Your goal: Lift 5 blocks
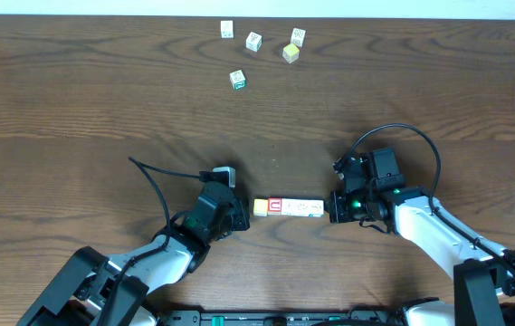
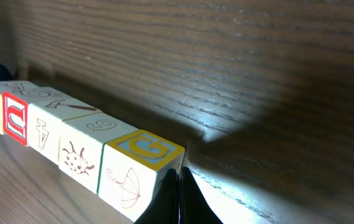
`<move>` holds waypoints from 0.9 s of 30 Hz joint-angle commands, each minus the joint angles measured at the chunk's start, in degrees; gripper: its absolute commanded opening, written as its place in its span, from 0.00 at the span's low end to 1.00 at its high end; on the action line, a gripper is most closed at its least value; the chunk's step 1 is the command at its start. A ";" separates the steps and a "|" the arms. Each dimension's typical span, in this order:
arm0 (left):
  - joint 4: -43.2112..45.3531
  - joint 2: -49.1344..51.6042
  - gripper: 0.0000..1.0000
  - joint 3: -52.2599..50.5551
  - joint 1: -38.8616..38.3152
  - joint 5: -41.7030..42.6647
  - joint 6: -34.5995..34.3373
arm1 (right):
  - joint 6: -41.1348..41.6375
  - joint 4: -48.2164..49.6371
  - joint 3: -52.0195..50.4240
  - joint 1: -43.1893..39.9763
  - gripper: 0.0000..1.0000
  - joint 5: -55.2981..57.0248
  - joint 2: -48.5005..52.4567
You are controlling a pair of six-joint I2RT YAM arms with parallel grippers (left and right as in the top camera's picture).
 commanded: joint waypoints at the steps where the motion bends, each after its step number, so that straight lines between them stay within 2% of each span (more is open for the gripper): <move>1: -0.39 -0.50 0.07 1.05 0.28 0.52 1.46 | 2.78 0.61 0.90 1.44 0.01 0.09 0.28; 11: -0.44 -0.50 0.07 1.05 0.28 0.52 1.64 | 8.00 0.63 0.90 2.64 0.01 3.56 0.39; 27: -0.74 -0.50 0.07 1.05 0.28 0.52 1.90 | 10.82 0.48 0.90 2.75 0.01 3.06 0.39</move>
